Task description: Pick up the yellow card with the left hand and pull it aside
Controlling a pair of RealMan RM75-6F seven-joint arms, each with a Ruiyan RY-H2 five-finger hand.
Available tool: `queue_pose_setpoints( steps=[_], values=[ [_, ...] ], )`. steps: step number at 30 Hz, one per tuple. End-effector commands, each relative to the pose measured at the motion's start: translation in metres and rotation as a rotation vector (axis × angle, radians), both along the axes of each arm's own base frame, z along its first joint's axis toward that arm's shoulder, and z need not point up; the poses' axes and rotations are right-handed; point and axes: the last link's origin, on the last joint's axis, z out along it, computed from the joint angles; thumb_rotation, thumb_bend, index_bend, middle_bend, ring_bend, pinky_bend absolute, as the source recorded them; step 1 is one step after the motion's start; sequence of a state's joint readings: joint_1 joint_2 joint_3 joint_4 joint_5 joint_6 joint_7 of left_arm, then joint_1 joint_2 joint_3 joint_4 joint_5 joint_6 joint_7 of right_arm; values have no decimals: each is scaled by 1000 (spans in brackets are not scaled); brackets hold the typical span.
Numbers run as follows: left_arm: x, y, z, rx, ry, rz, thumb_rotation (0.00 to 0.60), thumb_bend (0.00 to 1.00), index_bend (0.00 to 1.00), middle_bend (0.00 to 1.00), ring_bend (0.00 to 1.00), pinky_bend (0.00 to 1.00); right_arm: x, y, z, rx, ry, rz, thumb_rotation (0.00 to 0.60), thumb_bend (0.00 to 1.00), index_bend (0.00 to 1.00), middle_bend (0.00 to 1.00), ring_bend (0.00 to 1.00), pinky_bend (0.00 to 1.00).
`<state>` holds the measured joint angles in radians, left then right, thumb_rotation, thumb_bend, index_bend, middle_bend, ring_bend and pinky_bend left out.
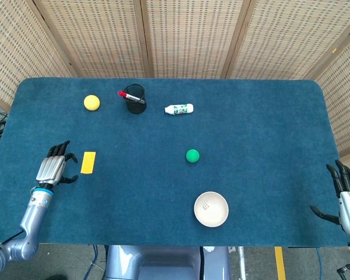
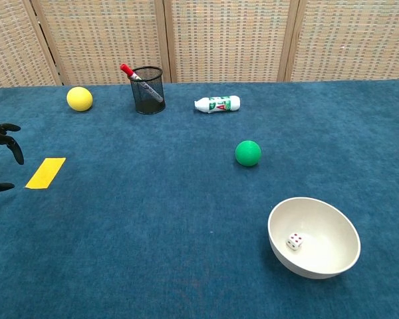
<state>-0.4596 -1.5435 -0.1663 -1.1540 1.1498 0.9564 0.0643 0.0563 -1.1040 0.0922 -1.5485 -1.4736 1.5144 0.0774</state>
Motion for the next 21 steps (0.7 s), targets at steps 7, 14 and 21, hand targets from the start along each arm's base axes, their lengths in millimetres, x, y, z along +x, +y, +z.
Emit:
queue_pose_setpoints(
  steps=[7,14,21],
  values=[
    [-9,0,-13,47,-35,5,600,266,440,0,0,0,-1,-1,0,1,-3,-3,600,0,0,0,0,0],
    [-14,-1,-18,38,-25,7,600,267,440,0,0,0,-2,-2,0,0,-1,-5,600,0,0,0,0,0],
    [-13,0,-24,48,-13,-20,600,266,439,0,0,0,-3,-2,0,1,-1,-10,600,0,0,0,0,0]
  ],
)
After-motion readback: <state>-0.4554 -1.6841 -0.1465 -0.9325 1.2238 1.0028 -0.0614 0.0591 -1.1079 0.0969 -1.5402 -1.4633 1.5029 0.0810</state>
